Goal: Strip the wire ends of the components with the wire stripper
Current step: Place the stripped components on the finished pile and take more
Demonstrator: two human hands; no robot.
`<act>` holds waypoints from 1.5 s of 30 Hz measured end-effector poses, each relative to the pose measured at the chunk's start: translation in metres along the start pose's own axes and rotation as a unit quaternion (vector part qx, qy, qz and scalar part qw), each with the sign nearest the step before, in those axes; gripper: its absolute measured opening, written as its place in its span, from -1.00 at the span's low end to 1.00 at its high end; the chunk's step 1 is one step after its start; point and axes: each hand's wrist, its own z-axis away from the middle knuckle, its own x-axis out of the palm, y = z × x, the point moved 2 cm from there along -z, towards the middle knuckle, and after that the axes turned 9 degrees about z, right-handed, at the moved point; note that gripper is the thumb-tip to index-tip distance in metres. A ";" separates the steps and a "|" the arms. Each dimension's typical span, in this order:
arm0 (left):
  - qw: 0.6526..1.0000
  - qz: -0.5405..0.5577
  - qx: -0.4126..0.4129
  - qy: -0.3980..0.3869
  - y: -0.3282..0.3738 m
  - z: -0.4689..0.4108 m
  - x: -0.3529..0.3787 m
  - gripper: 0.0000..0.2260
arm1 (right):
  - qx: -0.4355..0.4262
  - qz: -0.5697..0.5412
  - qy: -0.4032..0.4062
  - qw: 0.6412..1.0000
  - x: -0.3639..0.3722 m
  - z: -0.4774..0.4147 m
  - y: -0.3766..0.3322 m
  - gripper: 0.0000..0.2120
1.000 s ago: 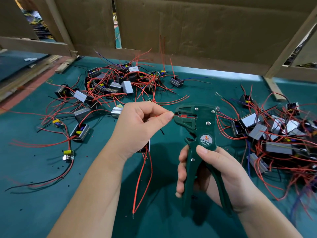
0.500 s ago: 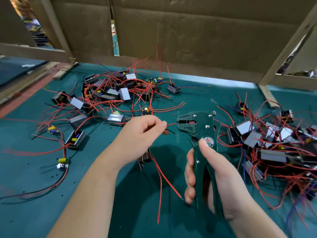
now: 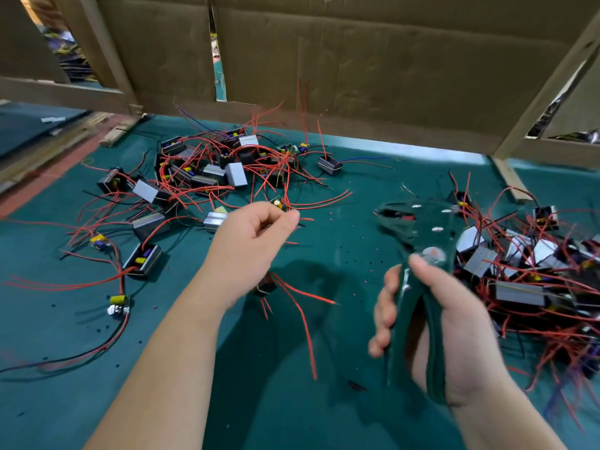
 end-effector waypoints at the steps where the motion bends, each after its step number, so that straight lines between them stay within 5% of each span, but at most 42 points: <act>1: 1.000 0.008 -0.001 0.014 0.000 -0.002 -0.004 -0.76 | -0.014 -0.010 0.018 1.000 -0.005 -0.001 -0.004 -0.70; 4: 0.999 0.049 -0.010 0.012 0.001 -0.003 -0.006 -0.78 | -0.025 -0.007 0.025 0.999 -0.014 -0.001 -0.010 -0.71; 15: 0.992 0.121 -0.004 -0.037 0.002 0.003 0.007 -0.86 | 0.049 -0.037 -0.157 0.986 0.005 -0.002 0.013 -0.47; 21: 0.978 0.196 -0.037 -0.067 0.002 0.006 0.017 -0.88 | 0.031 -0.030 -0.232 0.972 0.014 0.001 0.016 -0.52; 45: 0.988 0.055 0.030 -0.143 0.006 0.010 0.016 -0.85 | 0.029 0.035 -0.214 0.976 0.010 0.001 0.014 -0.52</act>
